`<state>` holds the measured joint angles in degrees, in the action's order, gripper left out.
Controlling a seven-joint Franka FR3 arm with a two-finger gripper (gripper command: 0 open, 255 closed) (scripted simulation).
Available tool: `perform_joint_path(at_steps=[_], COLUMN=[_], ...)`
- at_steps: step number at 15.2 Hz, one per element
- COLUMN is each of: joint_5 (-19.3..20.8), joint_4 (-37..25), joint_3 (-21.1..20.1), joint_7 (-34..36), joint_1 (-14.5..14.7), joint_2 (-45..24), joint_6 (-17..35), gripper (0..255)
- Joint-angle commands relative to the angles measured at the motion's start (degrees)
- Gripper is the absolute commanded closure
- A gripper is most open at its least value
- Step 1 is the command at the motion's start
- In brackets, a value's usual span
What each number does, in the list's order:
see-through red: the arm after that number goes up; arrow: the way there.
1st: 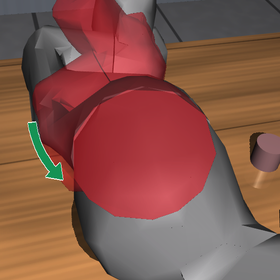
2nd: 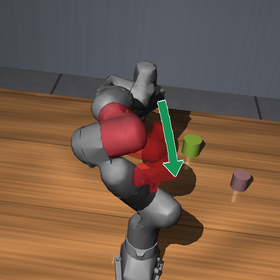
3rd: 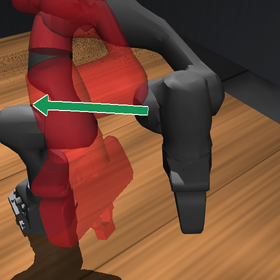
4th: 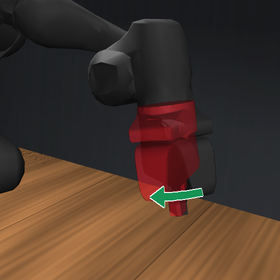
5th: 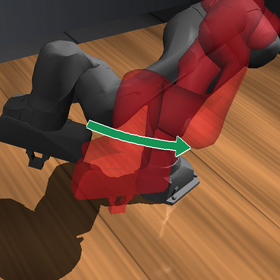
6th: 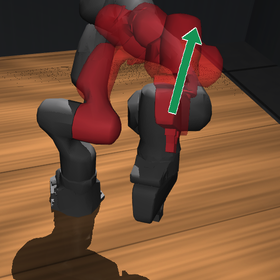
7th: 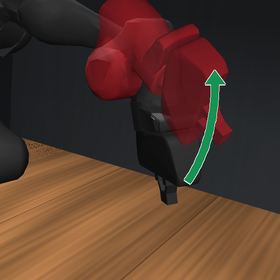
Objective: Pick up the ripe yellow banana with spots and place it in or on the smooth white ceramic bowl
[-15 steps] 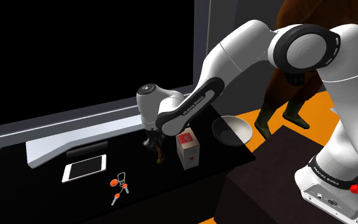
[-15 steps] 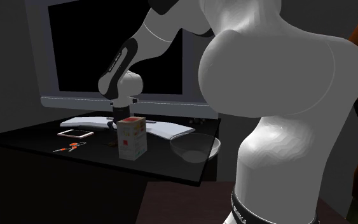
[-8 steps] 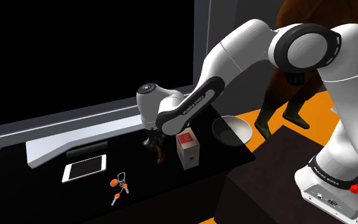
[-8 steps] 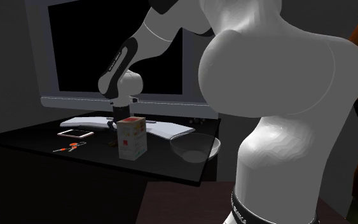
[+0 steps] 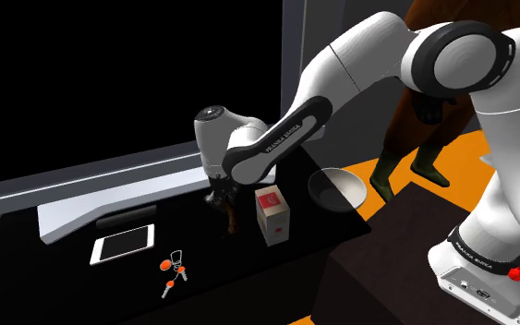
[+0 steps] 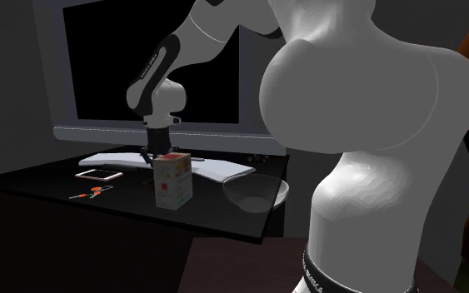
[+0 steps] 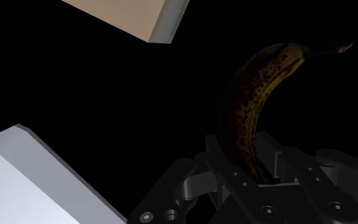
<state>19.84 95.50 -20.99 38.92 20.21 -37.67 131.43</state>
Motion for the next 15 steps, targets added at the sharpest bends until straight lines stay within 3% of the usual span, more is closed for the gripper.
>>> perform_joint_path(at_steps=[1, 15], joint_5=[-0.43, -3.31], joint_4=[0.11, -1.98], joint_3=[-0.35, -2.29], joint_7=[-0.23, -2.21], joint_1=[-0.22, -1.38], joint_2=[1.06, 6.89], joint_6=[-0.94, -8.55], gripper=[255, 255])
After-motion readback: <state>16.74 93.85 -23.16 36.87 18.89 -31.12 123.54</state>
